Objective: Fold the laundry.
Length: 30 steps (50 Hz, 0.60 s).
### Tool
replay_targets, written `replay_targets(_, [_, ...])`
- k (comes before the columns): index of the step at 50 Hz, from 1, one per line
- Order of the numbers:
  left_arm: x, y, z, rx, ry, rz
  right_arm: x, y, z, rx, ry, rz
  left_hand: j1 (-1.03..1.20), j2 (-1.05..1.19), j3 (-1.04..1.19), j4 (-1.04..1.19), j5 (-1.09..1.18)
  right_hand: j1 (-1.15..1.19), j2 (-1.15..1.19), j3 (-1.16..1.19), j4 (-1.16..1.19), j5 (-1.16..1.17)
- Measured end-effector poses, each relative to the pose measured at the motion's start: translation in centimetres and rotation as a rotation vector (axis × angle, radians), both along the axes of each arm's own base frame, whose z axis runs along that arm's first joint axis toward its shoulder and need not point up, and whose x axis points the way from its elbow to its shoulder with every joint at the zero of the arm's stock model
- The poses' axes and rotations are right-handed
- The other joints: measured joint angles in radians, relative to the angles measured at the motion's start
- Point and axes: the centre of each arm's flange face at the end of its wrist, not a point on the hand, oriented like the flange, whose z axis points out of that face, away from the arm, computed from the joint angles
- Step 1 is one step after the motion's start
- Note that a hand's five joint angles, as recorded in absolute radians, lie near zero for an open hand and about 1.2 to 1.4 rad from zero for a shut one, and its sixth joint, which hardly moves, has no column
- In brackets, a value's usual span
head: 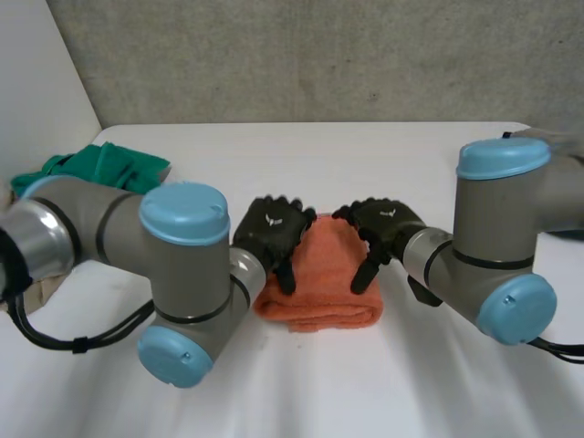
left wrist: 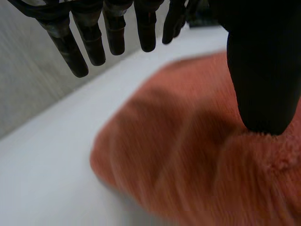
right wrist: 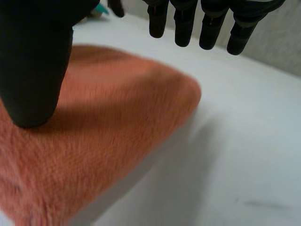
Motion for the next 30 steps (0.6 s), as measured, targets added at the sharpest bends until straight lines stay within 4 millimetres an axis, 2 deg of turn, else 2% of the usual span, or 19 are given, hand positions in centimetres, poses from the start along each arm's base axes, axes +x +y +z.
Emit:
replay_targets(6, [0.8,0.1,-2.3,0.064,-0.085,0.035,0.0,-0.6,-2.2,0.038,0.042,0.004,0.000,0.000,0.000,0.000,0.000,0.000,0.000,0.000,0.000,0.000])
replay_targets(10, [1.3,0.0,-2.9,0.090,-0.126,0.053,-0.2,-0.8,-2.6,0.015,0.089,0.004,-0.019,0.000,0.000,0.000,0.000,0.000,0.002,0.002,0.002,0.001])
replay_targets(14, [1.6,-0.2,-2.5,0.090,-0.132,0.061,-0.4,-0.9,-2.2,-0.039,0.149,0.005,-0.035,0.000,0.000,0.000,0.000,0.001,0.002,0.002,0.002,0.003])
replay_targets(21, [1.5,-0.8,1.1,0.020,-0.070,0.052,-0.8,-0.8,-0.2,-0.152,0.218,-0.012,-0.035,0.000,0.000,0.000,-0.004,0.001,0.002,0.002,0.002,0.003])
replay_targets(22, [1.3,-0.9,2.6,-0.009,-0.041,0.041,-0.9,-0.6,0.3,-0.183,0.224,-0.020,-0.035,0.000,0.000,0.000,-0.004,0.000,0.002,0.002,0.002,0.002])
replay_targets(25, [1.2,-1.0,4.2,-0.040,-0.007,0.024,-0.8,0.0,0.8,-0.216,0.222,-0.019,-0.035,0.000,0.000,-0.002,-0.005,0.000,0.001,0.002,0.002,0.001])
replay_targets(26, [1.1,-1.2,5.7,-0.068,0.028,0.000,-0.7,0.8,1.2,-0.243,0.217,-0.009,-0.035,0.000,0.000,-0.005,-0.005,0.000,0.001,0.002,0.002,0.000])
replay_targets(28, [1.0,-1.4,6.8,-0.087,0.054,-0.024,-0.5,1.5,1.4,-0.262,0.211,0.002,-0.035,0.000,0.000,-0.005,-0.005,0.000,0.001,0.002,0.002,0.000])
replay_targets(30, [0.6,-1.6,8.8,-0.121,0.105,-0.091,0.0,3.6,1.4,-0.296,0.200,0.043,-0.035,0.000,0.000,-0.005,-0.006,0.000,0.001,0.002,0.002,0.000])
